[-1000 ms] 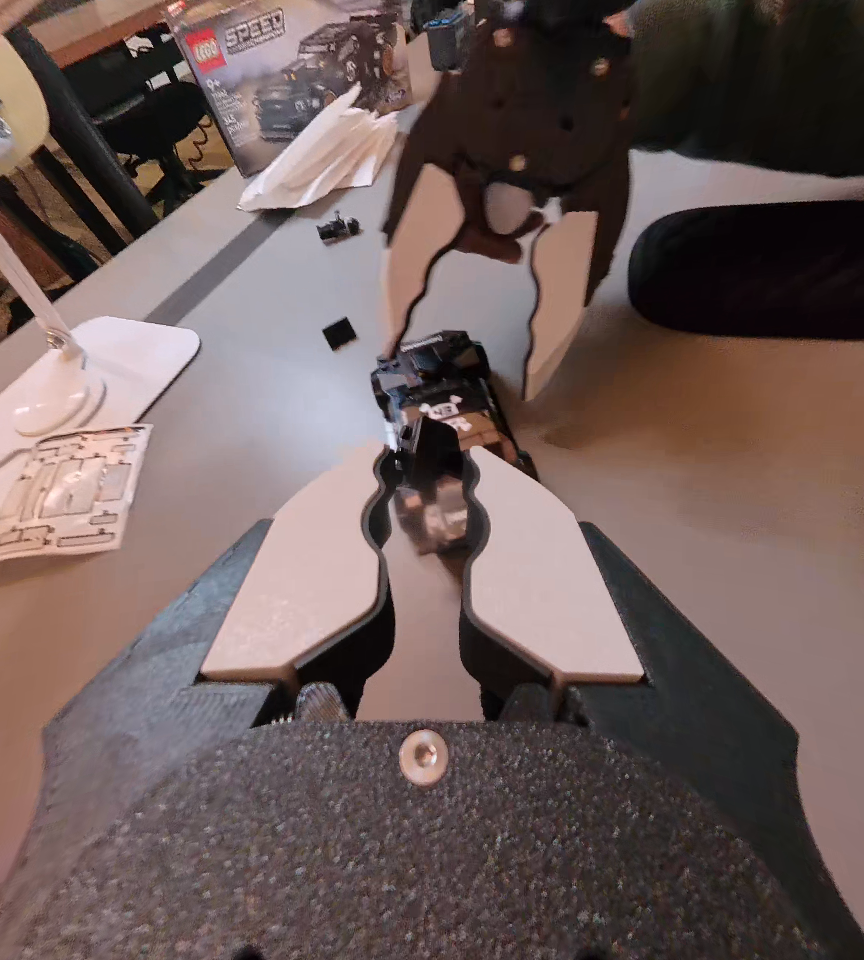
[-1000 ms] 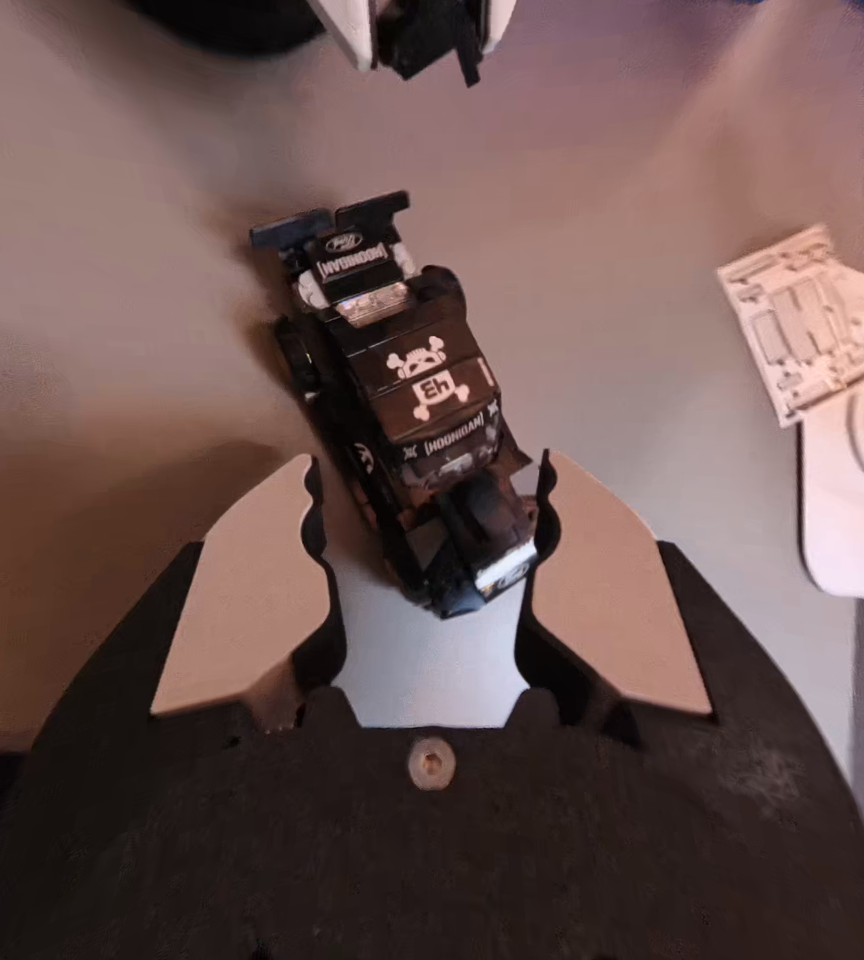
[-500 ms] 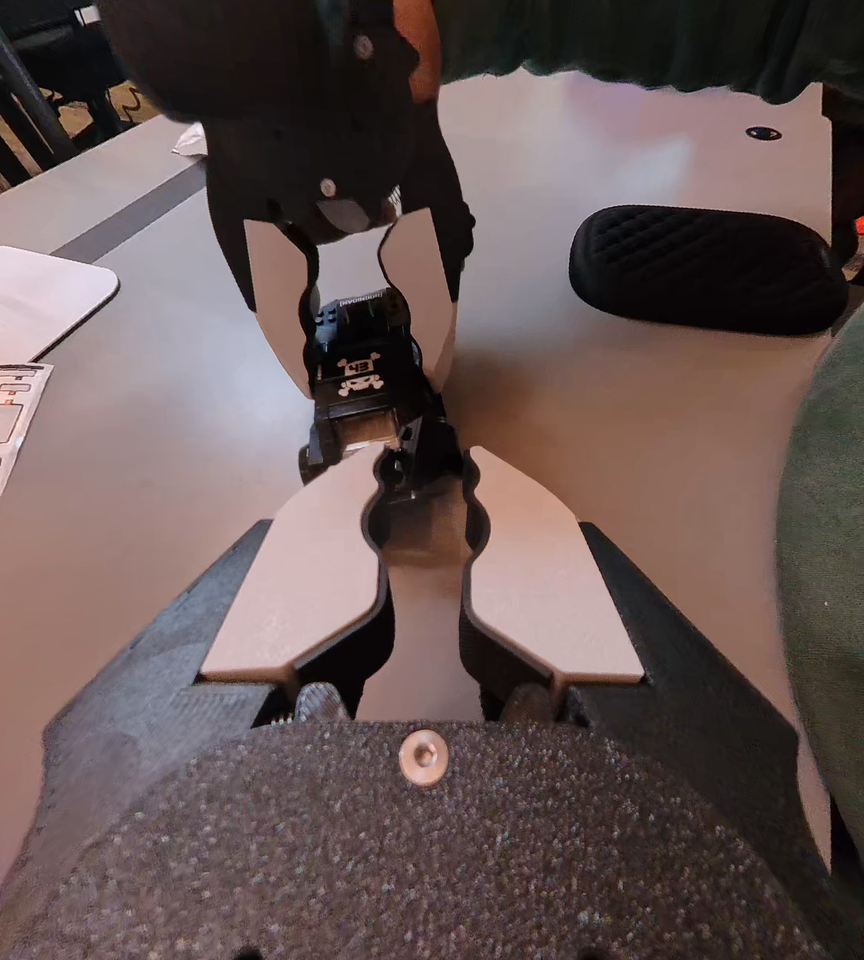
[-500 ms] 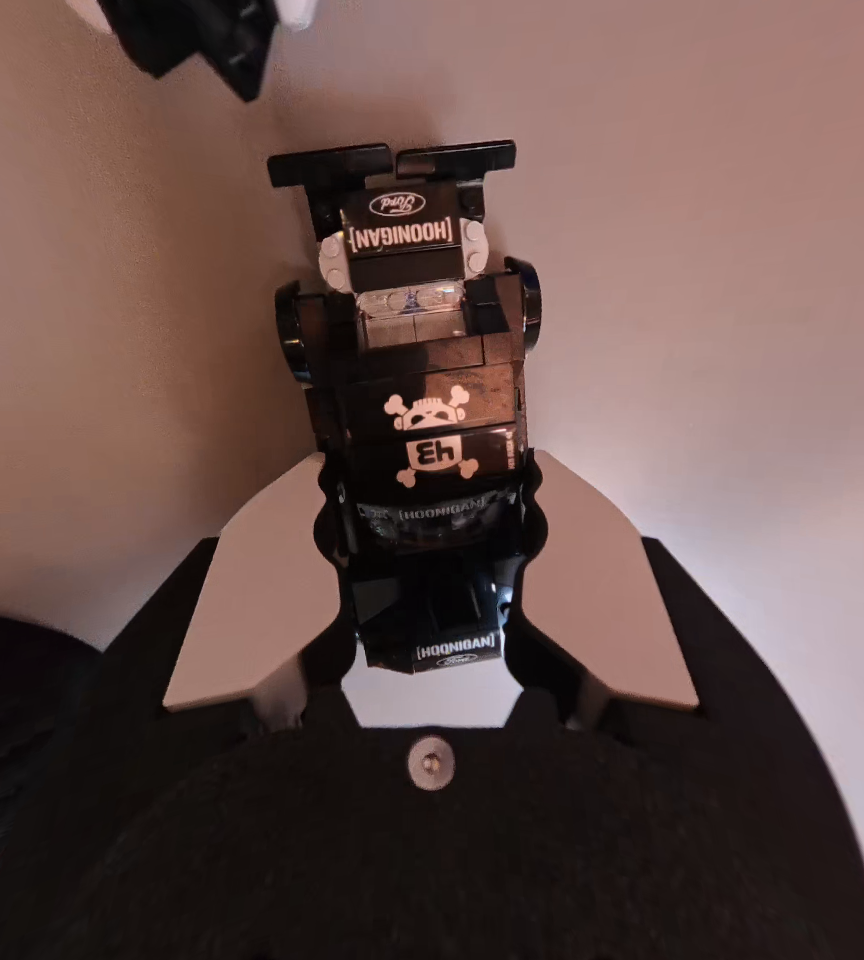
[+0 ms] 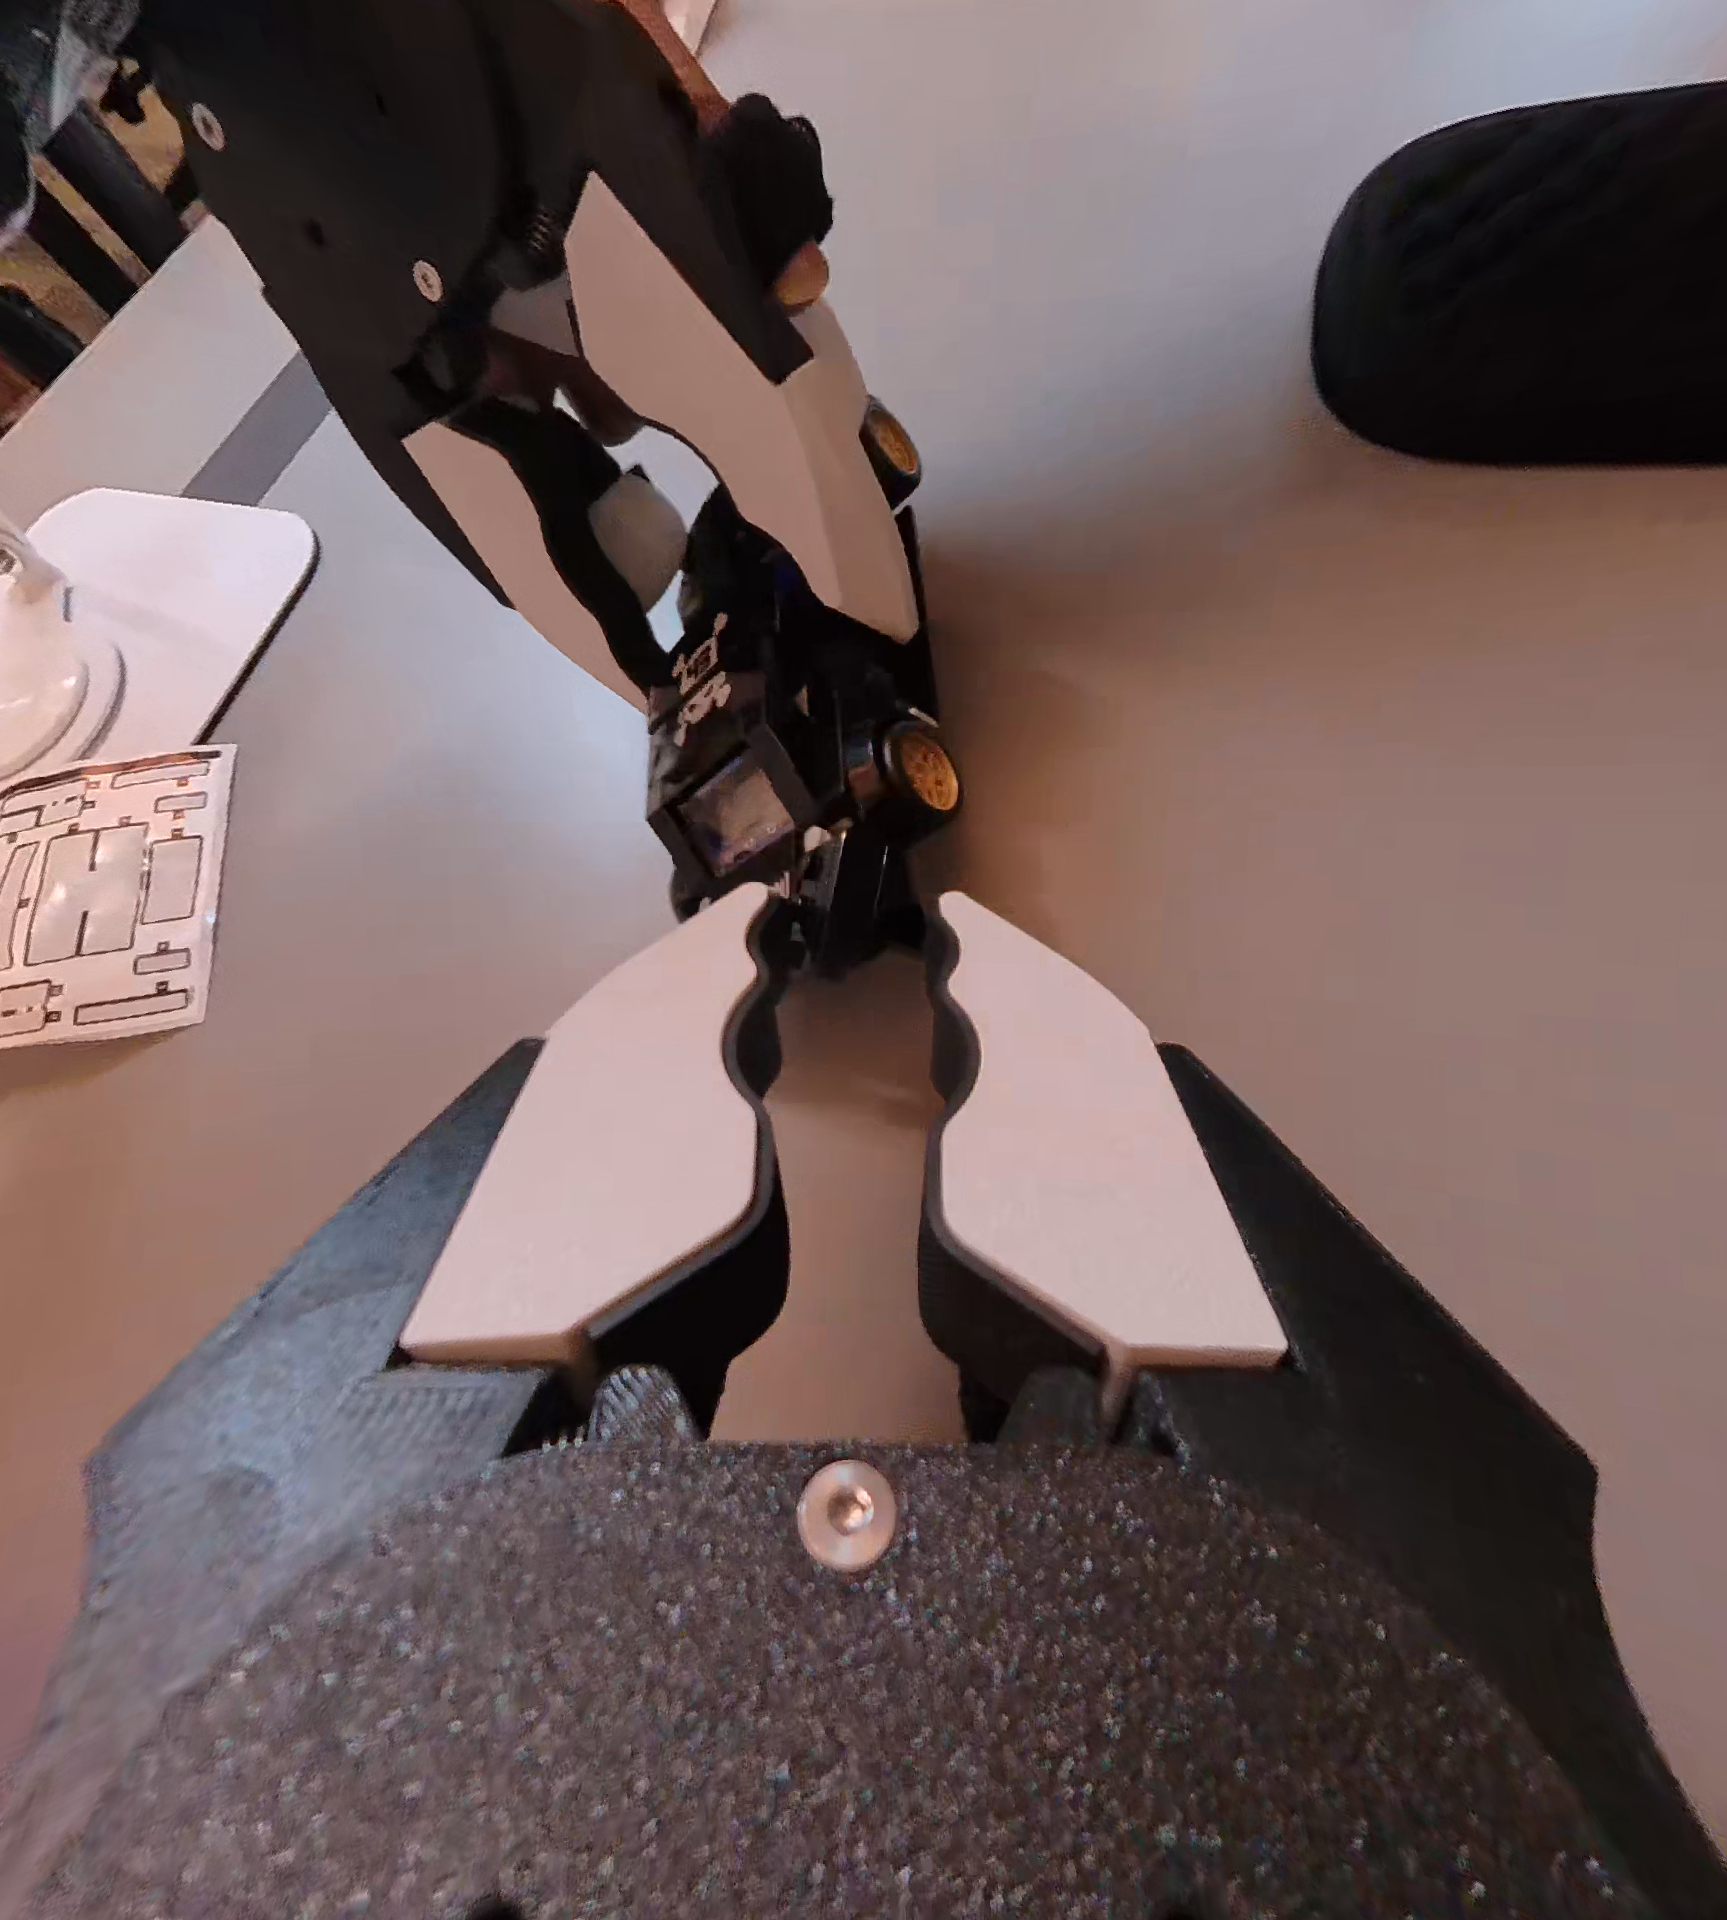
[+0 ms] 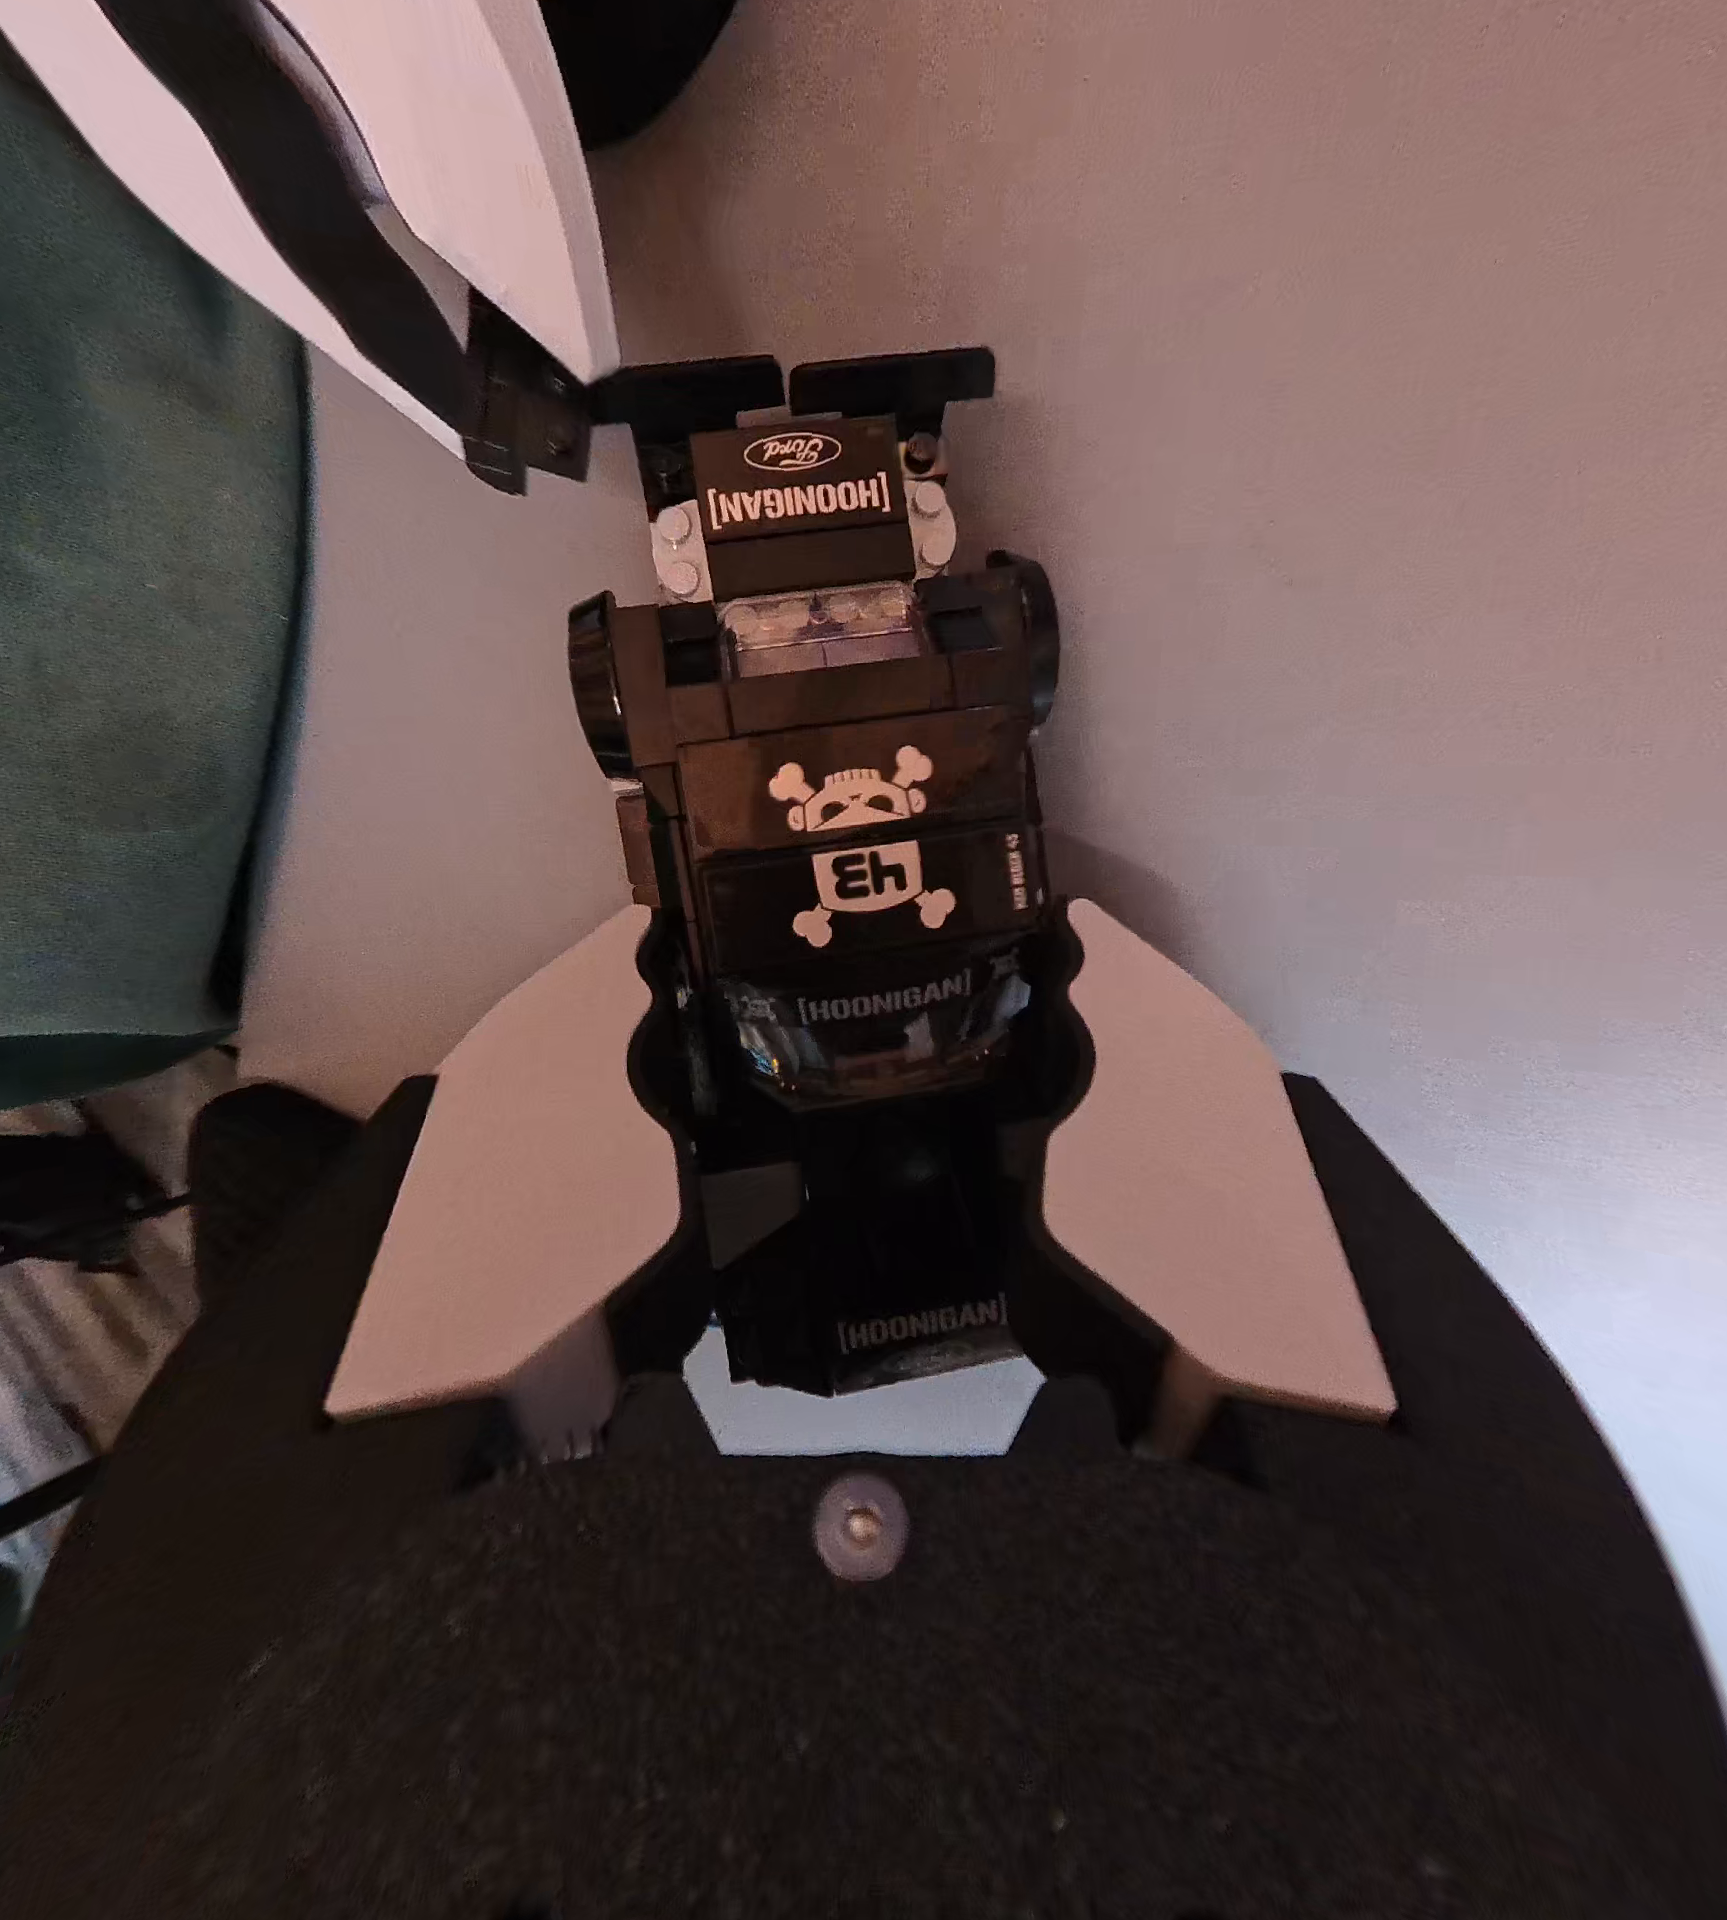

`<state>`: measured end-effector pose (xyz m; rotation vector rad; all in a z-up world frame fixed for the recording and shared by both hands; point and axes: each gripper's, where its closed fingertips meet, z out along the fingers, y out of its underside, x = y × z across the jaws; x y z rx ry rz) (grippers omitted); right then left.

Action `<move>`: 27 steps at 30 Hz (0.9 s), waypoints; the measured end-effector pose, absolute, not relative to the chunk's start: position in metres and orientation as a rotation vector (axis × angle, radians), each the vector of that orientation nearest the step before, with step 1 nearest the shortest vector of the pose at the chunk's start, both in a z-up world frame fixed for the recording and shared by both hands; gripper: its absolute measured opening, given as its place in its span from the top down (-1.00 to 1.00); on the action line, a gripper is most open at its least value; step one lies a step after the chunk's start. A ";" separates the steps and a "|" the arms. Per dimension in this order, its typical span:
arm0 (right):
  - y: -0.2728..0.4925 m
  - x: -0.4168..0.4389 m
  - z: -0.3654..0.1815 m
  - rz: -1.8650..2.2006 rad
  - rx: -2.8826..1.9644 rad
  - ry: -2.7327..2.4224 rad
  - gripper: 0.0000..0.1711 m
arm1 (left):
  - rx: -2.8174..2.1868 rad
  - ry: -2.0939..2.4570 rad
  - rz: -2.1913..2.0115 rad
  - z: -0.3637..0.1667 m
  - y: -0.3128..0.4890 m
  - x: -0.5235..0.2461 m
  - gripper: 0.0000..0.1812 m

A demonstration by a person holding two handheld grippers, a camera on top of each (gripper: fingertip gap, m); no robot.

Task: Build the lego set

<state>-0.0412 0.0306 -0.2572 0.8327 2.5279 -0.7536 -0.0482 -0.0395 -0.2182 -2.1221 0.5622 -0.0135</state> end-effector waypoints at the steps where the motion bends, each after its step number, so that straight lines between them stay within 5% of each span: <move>1: 0.031 -0.042 -0.257 -0.759 0.837 2.501 0.19 | -2.136 0.561 -0.022 -0.218 -0.037 -0.049 0.73; 27: 0.028 -0.049 -0.255 -0.790 0.828 2.378 0.19 | -2.329 0.453 0.016 -0.228 -0.025 -0.058 0.71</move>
